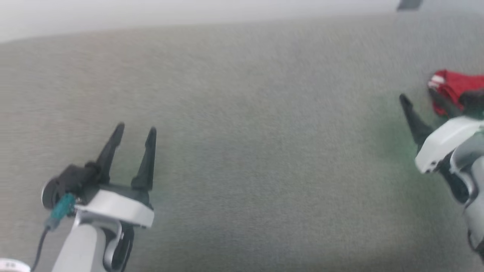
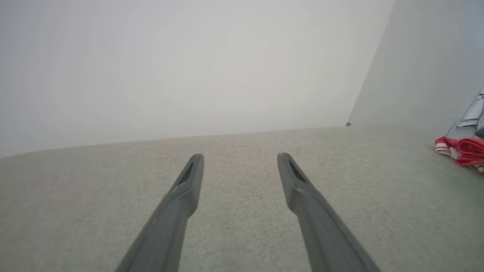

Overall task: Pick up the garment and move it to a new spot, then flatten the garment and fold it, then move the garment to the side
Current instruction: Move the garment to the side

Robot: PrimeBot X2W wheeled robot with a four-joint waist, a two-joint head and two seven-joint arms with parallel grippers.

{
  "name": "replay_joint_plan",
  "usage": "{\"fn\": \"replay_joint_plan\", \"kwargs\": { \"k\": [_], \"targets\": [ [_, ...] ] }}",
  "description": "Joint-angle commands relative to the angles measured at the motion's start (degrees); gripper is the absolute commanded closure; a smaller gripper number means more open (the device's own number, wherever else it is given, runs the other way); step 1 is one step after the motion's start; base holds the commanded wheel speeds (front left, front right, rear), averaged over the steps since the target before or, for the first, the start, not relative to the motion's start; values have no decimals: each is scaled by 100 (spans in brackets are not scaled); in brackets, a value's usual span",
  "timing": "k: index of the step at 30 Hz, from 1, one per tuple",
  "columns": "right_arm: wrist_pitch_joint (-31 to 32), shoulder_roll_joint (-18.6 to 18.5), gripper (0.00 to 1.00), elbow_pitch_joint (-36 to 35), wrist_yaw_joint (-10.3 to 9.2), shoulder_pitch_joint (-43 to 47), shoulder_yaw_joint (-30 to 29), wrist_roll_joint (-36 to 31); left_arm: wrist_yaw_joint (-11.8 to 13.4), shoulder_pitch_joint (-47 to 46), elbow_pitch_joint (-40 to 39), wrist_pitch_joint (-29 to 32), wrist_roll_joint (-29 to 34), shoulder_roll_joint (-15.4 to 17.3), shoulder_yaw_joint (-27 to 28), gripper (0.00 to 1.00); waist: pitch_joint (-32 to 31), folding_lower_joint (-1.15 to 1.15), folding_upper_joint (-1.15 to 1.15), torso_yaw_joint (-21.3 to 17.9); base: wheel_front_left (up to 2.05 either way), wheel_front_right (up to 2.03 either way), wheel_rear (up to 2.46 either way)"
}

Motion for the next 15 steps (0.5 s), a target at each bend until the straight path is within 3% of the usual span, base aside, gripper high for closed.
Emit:
{"fn": "replay_joint_plan", "kwargs": {
  "k": [1, 15],
  "targets": [
    [-180, 101, 0, -22, -8, 227, 1, 75, -7, 206, 35, -27, -54, -64, 76, 0, -430, 0, 0, 350, 0, 0, 0],
    [-879, 462, 0, -416, -8, 1565, -122, 298, -7, 1324, 58, -26, -1, -284, 497, 0, -1378, 0, 0, 664, 0, 0, 0]
  ]
}}
